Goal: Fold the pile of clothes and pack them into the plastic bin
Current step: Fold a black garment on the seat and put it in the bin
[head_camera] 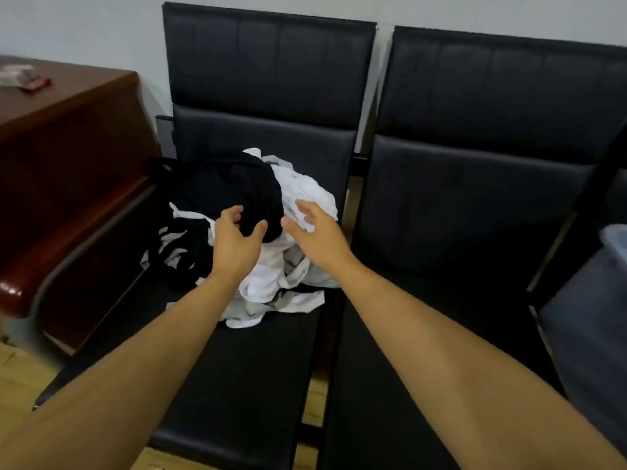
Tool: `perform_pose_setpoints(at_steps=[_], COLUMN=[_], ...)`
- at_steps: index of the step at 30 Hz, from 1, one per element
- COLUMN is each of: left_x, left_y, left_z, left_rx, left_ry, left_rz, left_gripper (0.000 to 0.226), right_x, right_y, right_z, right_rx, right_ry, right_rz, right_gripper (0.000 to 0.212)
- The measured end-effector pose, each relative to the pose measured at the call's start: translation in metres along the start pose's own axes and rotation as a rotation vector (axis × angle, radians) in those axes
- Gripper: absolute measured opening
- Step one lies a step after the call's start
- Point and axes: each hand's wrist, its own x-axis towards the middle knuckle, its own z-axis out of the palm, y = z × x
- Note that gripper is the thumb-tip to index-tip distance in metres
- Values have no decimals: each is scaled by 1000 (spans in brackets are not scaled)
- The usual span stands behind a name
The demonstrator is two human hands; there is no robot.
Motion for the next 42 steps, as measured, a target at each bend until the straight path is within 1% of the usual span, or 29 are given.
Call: perform_pose_setpoints(at_steps=[2, 6, 8, 10, 11, 12, 14, 16, 19, 21, 22, 25, 26, 27, 29, 31, 33, 35, 36, 38, 42], left_x=[17, 45, 58, 62, 61, 60, 56, 52, 43, 32, 26, 5, -4, -12, -27, -41, -53, -64, -68, -74, -94], left_y=[-9, -29, -37, -41, -39, -36, -30, -21, -5, 9, 16, 44, 55, 65, 83, 97, 111, 125, 133, 144, 176], left_z=[1, 9, 11, 14, 15, 15, 13, 8, 3, 4, 6, 12, 15, 17, 21, 22, 21, 21, 21, 21, 22], left_rx=[14, -144, -204, -219, -215, -211, -216, -225, -231, -217, -207, -147, -129, -116, -96, -53, -10, 53, 87, 117, 83], left_ry=[86, 81, 84, 80, 82, 90, 100, 92, 46, 8, -19, -75, -85, -86, -68, -59, -100, -158, -180, -209, -228], left_rz=[-102, -335, -371, -364, -349, -329, -299, -280, -270, -242, -211, -88, -60, -38, 10, 69, 138, 218, 260, 314, 342], left_gripper=[67, 71, 59, 32, 19, 12, 6, 5, 9, 16, 25, 65, 74, 78, 73, 59, 42, 27, 23, 25, 26], right_x=[18, 52, 66, 74, 76, 76, 72, 66, 55, 44, 37, 16, 8, 0, -15, -31, -48, -68, -78, -98, -134], right_y=[6, 19, 23, 26, 28, 28, 26, 21, 4, -10, -19, -47, -58, -69, -91, -109, -124, -139, -146, -160, -168], right_z=[14, 43, 53, 60, 62, 62, 56, 41, 14, -1, -7, -28, -36, -45, -67, -92, -121, -150, -165, -195, -243], right_rx=[-36, -26, -15, -67, -94, -105, -88, -27, 62, 119, 148, 230, 247, 261, 281, 321, 374, 453, 497, 510, 434], right_ry=[10, -2, 7, 31, 48, 60, 95, 145, 182, 203, 208, 212, 215, 223, 258, 305, 325, 300, 273, 262, 379], right_rz=[29, 135, 173, 177, 167, 150, 131, 135, 157, 156, 142, 79, 61, 41, -1, -38, -55, -54, -54, -61, -28], right_gripper=[58, 58, 56, 45, 35, 26, 13, 10, 18, 26, 29, 31, 32, 32, 27, 18, 11, 20, 25, 36, 58])
